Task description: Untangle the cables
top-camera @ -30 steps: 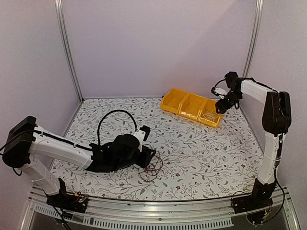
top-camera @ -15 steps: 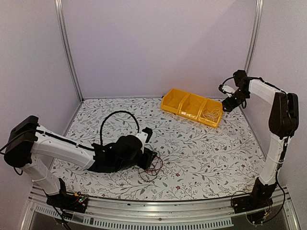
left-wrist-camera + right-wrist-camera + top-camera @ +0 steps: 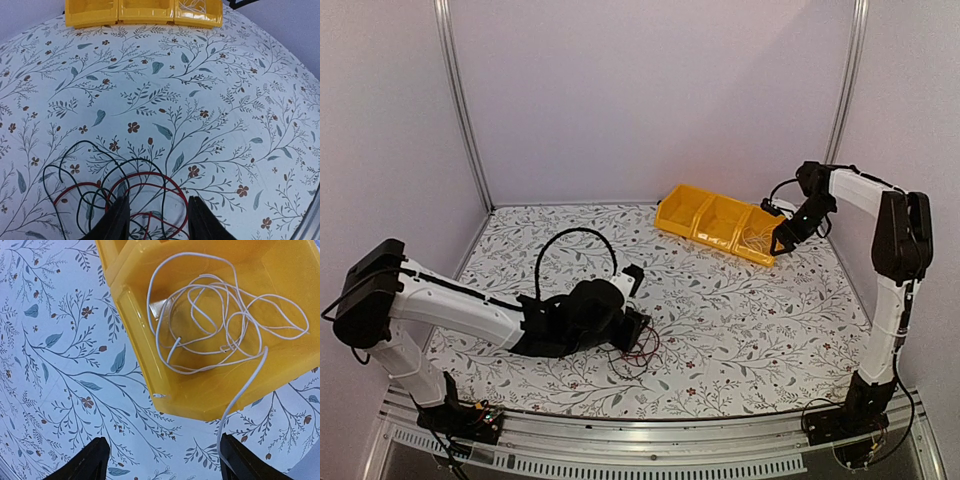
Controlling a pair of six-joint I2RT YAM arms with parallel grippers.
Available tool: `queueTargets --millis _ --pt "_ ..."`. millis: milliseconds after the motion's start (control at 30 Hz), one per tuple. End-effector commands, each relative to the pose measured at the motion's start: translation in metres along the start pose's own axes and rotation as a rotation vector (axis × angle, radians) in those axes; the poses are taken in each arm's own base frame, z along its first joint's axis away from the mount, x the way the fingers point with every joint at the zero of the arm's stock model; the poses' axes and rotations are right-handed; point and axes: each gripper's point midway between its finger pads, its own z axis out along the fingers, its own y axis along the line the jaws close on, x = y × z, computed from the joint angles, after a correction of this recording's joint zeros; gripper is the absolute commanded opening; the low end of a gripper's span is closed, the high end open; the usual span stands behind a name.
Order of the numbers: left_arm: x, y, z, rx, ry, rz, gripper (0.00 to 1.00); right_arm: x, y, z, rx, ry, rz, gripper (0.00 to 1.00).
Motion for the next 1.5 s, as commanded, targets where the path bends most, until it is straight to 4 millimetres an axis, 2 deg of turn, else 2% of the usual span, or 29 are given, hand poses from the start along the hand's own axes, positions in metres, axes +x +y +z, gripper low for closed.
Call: queueTargets --millis 0,133,300,367,600,667,867,1067,1133,1200,1367,1467 --pt "0.0 -0.01 0.003 0.01 0.005 0.026 0.41 0.01 -0.007 0.008 0.104 0.085 -0.012 0.8" --pt "0.002 -0.013 0.007 0.016 0.013 0.024 0.41 0.016 -0.032 0.013 0.286 0.149 -0.014 0.83" --pt "0.004 -0.014 0.011 0.016 0.016 0.029 0.41 0.013 -0.056 0.008 0.459 0.164 -0.008 0.98" --pt "0.004 -0.016 0.012 0.02 0.018 0.03 0.41 0.004 -0.054 0.008 0.442 0.121 0.0 0.99" --pt "0.005 -0.019 0.016 0.027 0.024 0.04 0.41 -0.049 -0.039 -0.011 0.35 -0.16 0.008 0.99" --pt "0.004 -0.018 0.016 0.026 0.024 0.039 0.41 -0.06 -0.042 -0.015 0.35 -0.241 0.014 0.99" --pt "0.006 -0.018 0.014 0.026 0.026 0.032 0.41 -0.069 -0.051 -0.016 0.405 -0.379 0.026 0.99" --pt "0.011 -0.015 0.014 0.023 0.031 0.024 0.41 -0.08 -0.045 -0.023 0.408 -0.436 -0.026 0.99" --pt "0.01 -0.016 0.014 0.026 0.031 0.027 0.41 -0.091 -0.042 -0.034 0.468 -0.473 -0.083 0.99" --pt "0.008 -0.017 0.014 0.025 0.034 0.035 0.41 -0.106 -0.038 -0.056 0.596 -0.504 -0.149 0.99" --pt "0.003 -0.017 0.014 0.013 0.027 0.049 0.41 -0.152 0.005 -0.115 0.68 -0.7 -0.288 0.99" --pt "0.002 -0.017 0.013 0.013 0.026 0.045 0.41 -0.159 0.016 -0.124 0.722 -0.715 -0.309 0.99"
